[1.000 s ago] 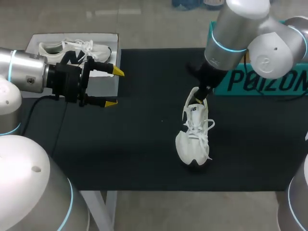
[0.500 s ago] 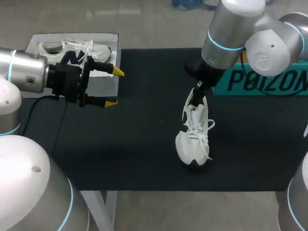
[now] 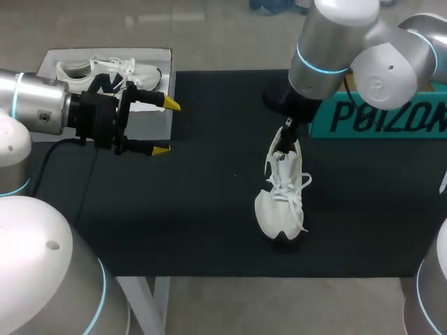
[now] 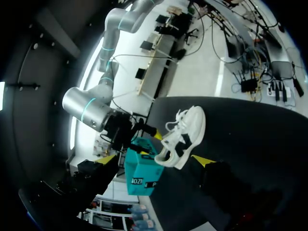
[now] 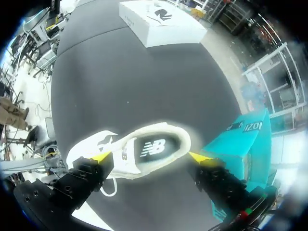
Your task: Take the shoe out of the shoebox, open the shoe tongue, remove and reinsert the insole, then place the shoe into the shoebox
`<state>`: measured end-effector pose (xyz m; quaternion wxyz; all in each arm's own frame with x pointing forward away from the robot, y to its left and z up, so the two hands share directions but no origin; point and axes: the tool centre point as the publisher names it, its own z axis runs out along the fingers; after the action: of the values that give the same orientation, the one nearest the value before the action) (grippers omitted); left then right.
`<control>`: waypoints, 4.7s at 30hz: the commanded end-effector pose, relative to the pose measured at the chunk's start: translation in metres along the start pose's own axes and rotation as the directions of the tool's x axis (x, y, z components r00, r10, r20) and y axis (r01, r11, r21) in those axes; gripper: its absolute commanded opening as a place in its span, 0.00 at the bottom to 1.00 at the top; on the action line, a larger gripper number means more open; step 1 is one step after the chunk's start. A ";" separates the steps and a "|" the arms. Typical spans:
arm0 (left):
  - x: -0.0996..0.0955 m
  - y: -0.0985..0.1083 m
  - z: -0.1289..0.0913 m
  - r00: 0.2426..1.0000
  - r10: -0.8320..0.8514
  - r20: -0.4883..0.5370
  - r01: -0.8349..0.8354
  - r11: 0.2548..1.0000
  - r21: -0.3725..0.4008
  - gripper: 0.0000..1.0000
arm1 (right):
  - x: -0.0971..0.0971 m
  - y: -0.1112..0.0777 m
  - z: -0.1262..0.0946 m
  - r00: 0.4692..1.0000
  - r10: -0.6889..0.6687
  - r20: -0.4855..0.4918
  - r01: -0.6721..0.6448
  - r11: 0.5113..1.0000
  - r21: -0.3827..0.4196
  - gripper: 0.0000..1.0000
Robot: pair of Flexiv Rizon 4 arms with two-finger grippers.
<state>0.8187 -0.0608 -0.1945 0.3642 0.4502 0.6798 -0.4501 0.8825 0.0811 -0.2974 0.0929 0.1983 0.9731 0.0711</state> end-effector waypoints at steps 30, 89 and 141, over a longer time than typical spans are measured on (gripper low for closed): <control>0.000 0.000 0.000 1.000 0.000 -0.003 0.000 1.000 -0.001 1.00 | -0.055 0.009 0.055 0.967 -0.237 -0.095 0.243 0.969 0.046 1.00; 0.000 0.000 0.000 1.000 0.000 -0.003 0.000 1.000 -0.001 1.00 | -0.051 0.024 0.015 0.977 -0.205 0.055 0.199 0.975 0.101 0.00; 0.000 0.000 0.000 1.000 0.000 -0.003 0.000 1.000 -0.001 1.00 | -0.239 -0.039 -0.128 0.927 0.250 0.279 -0.274 0.961 0.049 0.00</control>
<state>0.8187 -0.0608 -0.1945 0.3642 0.4501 0.6798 -0.4500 1.0623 -0.0513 -0.1584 0.2040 0.3238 0.9238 0.0084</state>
